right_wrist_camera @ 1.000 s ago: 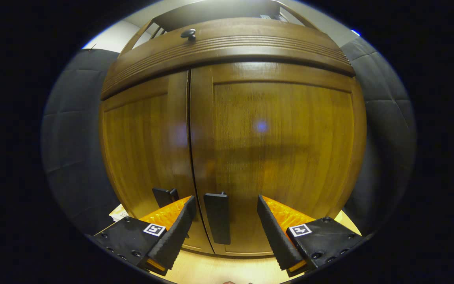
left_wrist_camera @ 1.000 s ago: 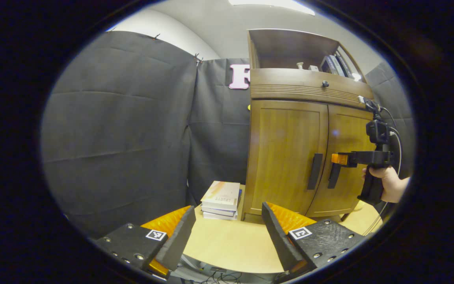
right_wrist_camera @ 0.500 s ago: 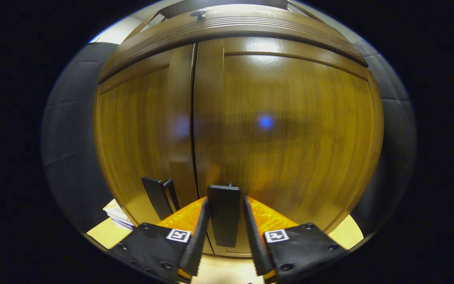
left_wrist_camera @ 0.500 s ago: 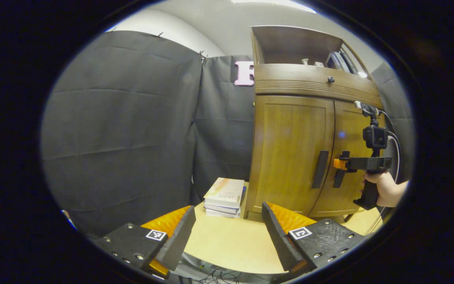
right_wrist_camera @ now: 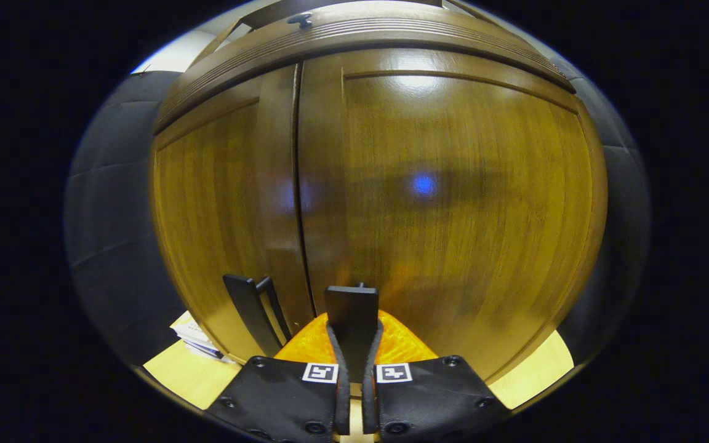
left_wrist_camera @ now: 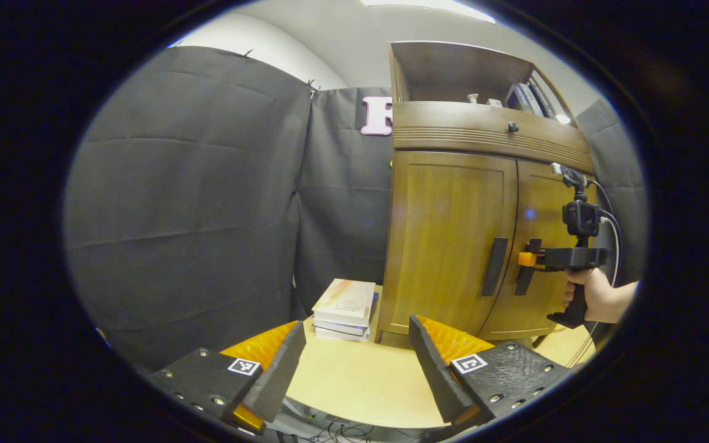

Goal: Open the right door of the double-door shoe cabinet with the right hand, and open the left door with the left hand.

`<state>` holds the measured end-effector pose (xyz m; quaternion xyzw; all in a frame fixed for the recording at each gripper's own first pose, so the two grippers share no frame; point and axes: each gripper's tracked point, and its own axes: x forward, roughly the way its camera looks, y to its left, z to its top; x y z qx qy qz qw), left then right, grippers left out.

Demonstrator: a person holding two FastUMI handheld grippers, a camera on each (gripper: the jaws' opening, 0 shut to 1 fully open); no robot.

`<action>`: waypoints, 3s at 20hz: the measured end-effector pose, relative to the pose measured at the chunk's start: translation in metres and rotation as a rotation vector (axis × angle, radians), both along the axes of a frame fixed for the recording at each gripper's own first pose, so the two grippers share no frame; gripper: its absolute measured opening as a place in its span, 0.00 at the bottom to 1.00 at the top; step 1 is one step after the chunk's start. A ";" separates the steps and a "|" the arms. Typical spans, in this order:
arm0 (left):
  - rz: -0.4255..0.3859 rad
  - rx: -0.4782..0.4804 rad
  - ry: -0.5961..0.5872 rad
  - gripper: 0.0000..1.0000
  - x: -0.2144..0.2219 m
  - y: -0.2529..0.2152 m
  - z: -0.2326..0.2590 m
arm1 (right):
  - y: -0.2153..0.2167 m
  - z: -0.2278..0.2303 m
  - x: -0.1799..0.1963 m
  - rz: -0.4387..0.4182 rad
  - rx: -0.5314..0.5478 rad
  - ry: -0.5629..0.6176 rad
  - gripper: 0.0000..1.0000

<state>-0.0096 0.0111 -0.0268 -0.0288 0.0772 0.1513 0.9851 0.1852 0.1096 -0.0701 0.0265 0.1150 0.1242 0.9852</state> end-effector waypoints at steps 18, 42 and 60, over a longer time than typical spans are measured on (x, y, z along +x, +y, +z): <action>-0.308 -0.045 -0.049 0.99 -0.006 -0.016 0.003 | -0.017 -0.005 -0.080 -0.027 -0.025 0.010 0.02; -0.252 0.002 -0.106 0.96 -0.021 -0.208 0.040 | -0.121 -0.008 -0.191 0.311 0.033 -0.044 0.02; -0.278 0.039 -0.076 0.98 -0.057 -0.260 0.015 | -0.187 -0.015 -0.223 0.471 0.069 -0.075 0.08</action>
